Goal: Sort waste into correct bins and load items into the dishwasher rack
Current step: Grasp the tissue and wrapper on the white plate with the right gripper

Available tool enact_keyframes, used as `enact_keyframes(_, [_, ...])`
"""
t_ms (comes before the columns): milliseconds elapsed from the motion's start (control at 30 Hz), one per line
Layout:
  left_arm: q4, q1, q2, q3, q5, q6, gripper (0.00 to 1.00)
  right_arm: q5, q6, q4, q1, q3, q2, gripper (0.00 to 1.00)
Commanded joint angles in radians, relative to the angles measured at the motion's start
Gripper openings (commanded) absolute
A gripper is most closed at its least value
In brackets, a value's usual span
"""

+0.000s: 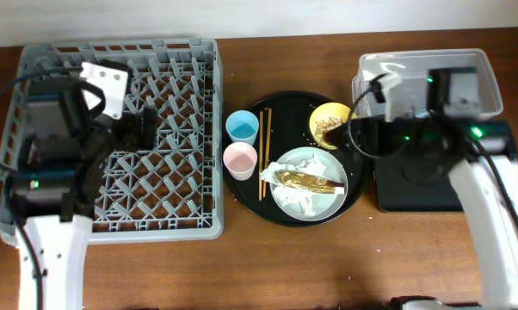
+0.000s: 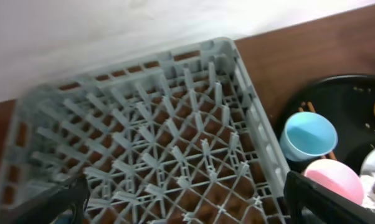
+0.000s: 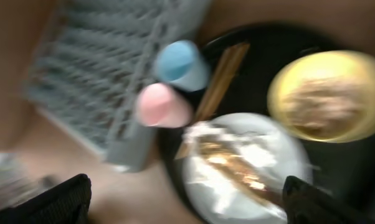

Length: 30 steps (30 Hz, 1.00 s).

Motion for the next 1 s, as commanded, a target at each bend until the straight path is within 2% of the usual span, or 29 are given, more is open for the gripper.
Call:
enact_keyframes(0, [-0.012, 0.004, 0.043, 0.02, 0.06, 0.011, 0.99, -0.082, -0.077, -0.052, 0.084, 0.014, 0.11, 0.98])
enact_keyframes(67, [-0.016, 0.004, 0.065, 0.02, 0.089, 0.01, 0.99, 0.415, 0.097, -0.089, 0.248, 0.014, 0.16, 0.98])
enact_keyframes(133, [-0.014, 0.004, 0.076, 0.02, 0.123, 0.01, 0.99, 0.666, 0.188, -0.098, 0.372, 0.014, 0.193, 0.98])
enact_keyframes(233, [-0.015, 0.004, 0.083, 0.02, 0.122, 0.011, 0.99, 0.754, 0.238, -0.09, 0.476, 0.014, 0.288, 0.98])
enact_keyframes(333, [-0.012, 0.004, 0.083, 0.02, 0.119, 0.011, 0.99, 0.763, 0.237, -0.071, 0.479, 0.014, 0.425, 0.99])
enact_keyframes(600, [-0.011, 0.004, 0.136, 0.02, 0.119, 0.011, 0.99, 0.792, 0.169, 0.028, 0.479, 0.011, 0.567, 0.78])
enact_keyframes(700, [-0.011, 0.004, 0.143, 0.02, 0.119, 0.011, 0.99, 0.817, 0.154, 0.043, 0.479, 0.003, 0.593, 0.75])
enact_keyframes(833, [-0.011, 0.004, 0.143, 0.02, 0.119, 0.011, 0.99, 0.839, 0.154, 0.07, 0.479, -0.04, 0.631, 0.59])
enact_keyframes(867, [-0.011, 0.004, 0.143, 0.02, 0.119, 0.011, 0.99, 0.84, 0.154, 0.068, 0.479, -0.045, 0.632, 0.44])
enact_keyframes(900, [-0.011, 0.004, 0.143, 0.02, 0.119, 0.011, 0.99, 0.838, 0.154, 0.064, 0.479, -0.047, 0.632, 0.04])
enact_keyframes(967, [-0.011, 0.004, 0.143, 0.02, 0.119, 0.011, 0.99, 0.82, 0.158, 0.032, 0.479, -0.025, 0.622, 0.04])
